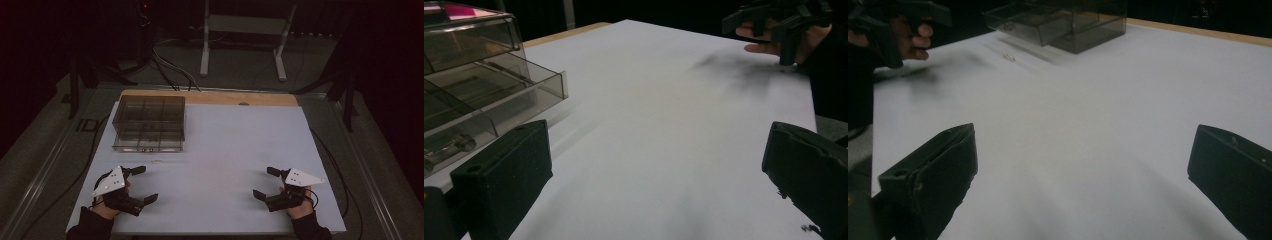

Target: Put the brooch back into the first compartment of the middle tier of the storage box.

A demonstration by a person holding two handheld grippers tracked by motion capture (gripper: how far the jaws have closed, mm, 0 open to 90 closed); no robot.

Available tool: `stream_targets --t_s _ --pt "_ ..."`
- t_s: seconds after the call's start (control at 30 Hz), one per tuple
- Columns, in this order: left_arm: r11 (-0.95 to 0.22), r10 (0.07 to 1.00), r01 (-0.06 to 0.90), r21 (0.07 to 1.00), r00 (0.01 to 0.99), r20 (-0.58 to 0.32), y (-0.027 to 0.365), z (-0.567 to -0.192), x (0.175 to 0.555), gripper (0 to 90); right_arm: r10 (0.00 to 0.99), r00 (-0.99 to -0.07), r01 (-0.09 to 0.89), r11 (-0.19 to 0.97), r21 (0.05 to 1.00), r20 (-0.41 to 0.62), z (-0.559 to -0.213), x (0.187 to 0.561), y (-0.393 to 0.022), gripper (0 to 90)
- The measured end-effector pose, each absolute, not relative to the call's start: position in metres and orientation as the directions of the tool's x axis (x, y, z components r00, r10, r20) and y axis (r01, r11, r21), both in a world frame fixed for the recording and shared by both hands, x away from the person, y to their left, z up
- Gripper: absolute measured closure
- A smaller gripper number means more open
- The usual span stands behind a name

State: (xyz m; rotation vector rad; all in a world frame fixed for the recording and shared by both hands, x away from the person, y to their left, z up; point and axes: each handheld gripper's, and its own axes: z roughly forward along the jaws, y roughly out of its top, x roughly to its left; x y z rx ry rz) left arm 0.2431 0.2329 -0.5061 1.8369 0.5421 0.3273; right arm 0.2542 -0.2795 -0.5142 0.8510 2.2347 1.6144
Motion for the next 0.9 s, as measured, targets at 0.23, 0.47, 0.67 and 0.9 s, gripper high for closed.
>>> stream_targets --t_s 0.23,0.47,0.67,0.9 --pt "-0.277 0.505 0.208 0.938 0.862 -0.042 0.232 -0.506 0.243 0.3 0.590 -0.795 0.324 0.220 0.920 0.139 -0.514 0.254 -0.278 0.0" --pt "-0.306 0.462 0.209 0.929 0.886 -0.047 0.228 -0.501 0.240 0.3 0.563 -0.810 0.340 0.224 0.913 0.164 -0.514 0.255 -0.276 0.0" --pt "-0.317 0.397 0.220 0.923 0.914 -0.082 0.223 -0.489 0.236 0.3 0.559 -0.816 0.317 0.217 0.923 0.148 -0.511 0.253 -0.274 0.0" --pt "-0.319 0.363 0.178 0.931 0.930 -0.054 0.213 -0.471 0.234 0.3 0.559 -0.815 0.308 0.197 0.931 0.152 -0.508 0.253 -0.274 0.0"
